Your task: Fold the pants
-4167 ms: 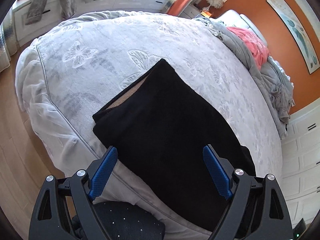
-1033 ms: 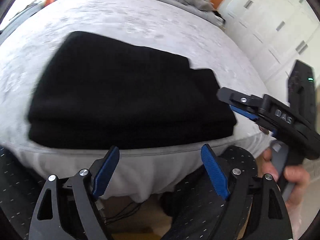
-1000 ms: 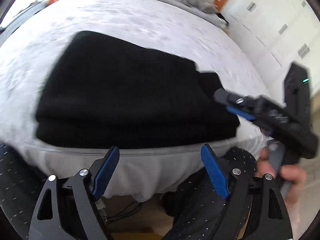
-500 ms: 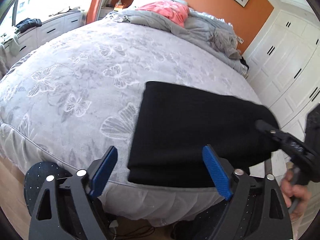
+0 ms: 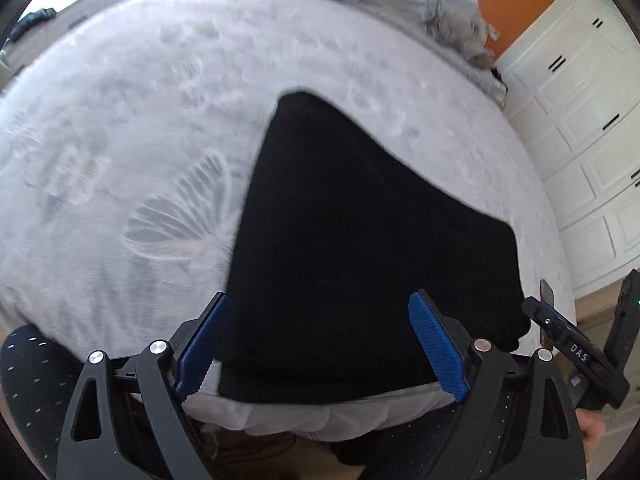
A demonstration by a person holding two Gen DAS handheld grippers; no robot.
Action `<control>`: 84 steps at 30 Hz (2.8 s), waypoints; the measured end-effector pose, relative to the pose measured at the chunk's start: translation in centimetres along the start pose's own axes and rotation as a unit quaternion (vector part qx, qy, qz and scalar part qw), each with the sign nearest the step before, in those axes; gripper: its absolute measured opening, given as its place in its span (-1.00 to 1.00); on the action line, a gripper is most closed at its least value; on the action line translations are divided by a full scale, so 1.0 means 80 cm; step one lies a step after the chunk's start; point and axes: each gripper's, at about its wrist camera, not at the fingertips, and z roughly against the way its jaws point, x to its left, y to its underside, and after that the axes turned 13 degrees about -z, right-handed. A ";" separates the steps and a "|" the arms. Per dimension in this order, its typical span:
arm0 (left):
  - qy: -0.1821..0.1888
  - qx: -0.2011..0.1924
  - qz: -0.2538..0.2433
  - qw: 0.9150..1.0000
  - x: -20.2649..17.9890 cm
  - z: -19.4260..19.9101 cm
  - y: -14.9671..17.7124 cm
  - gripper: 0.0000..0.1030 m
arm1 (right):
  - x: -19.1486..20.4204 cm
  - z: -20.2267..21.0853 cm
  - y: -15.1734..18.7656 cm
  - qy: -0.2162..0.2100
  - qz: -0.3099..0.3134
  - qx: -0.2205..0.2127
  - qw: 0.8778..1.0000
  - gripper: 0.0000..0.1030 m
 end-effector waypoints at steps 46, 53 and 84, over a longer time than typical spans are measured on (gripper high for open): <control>0.085 -0.007 0.081 0.993 0.082 -0.010 0.016 0.37 | -0.049 -0.028 0.043 -0.119 -0.149 0.027 0.981 0.28; 0.113 -0.022 0.060 0.991 0.072 -0.055 -0.001 0.74 | -0.047 -0.054 0.039 -0.140 -0.143 0.051 0.978 0.71; 0.088 -0.013 0.081 0.993 0.076 -0.013 0.040 0.33 | -0.004 -0.054 0.078 -0.159 -0.115 0.077 0.977 0.18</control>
